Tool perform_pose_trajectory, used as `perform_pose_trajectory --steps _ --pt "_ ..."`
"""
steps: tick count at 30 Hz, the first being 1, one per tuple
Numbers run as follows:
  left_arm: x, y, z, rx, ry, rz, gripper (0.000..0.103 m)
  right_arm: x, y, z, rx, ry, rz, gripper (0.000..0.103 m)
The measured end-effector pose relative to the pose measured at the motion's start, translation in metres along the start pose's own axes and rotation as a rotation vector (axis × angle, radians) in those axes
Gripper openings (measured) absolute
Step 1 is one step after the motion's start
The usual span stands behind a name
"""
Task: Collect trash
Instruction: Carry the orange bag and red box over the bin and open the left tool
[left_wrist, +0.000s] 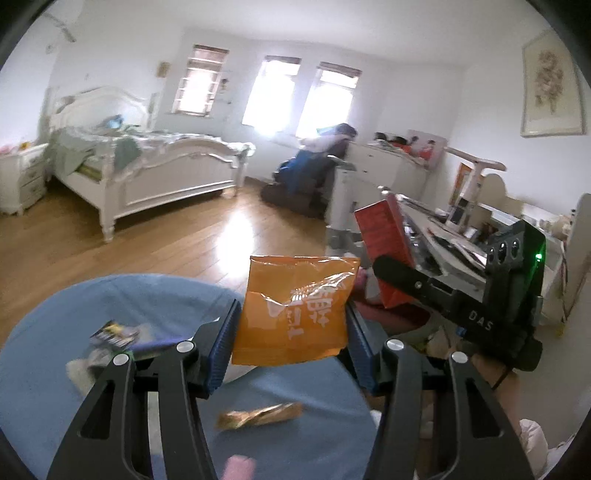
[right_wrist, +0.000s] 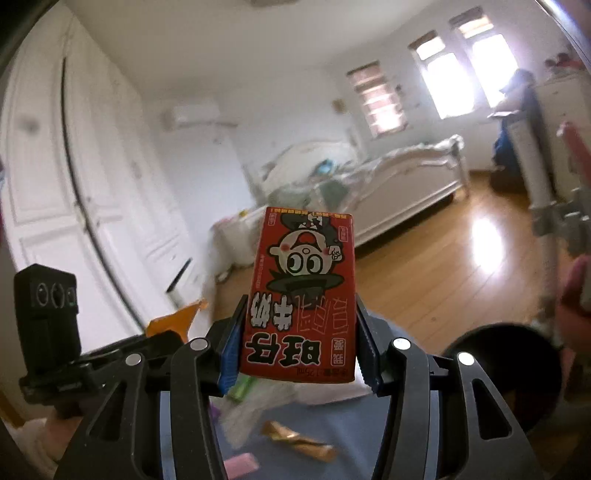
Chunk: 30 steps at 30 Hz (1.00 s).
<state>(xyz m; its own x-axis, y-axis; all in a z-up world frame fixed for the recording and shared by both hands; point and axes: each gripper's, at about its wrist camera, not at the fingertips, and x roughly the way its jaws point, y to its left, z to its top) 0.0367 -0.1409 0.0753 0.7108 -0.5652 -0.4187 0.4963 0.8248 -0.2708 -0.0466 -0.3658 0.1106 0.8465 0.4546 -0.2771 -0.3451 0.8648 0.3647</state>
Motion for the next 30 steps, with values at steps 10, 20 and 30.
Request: perform_pose_trajectory --steps 10,20,30 --pt "0.060 -0.044 0.000 0.041 0.061 -0.100 0.054 -0.040 -0.090 -0.009 0.102 -0.047 -0.106 0.052" --pt "0.129 -0.062 -0.008 0.028 0.145 -0.154 0.054 -0.025 -0.150 -0.035 0.209 -0.030 -0.167 0.052" --pt "0.194 -0.070 -0.015 0.016 0.237 -0.181 0.054 -0.003 -0.219 -0.063 0.314 -0.005 -0.234 0.052"
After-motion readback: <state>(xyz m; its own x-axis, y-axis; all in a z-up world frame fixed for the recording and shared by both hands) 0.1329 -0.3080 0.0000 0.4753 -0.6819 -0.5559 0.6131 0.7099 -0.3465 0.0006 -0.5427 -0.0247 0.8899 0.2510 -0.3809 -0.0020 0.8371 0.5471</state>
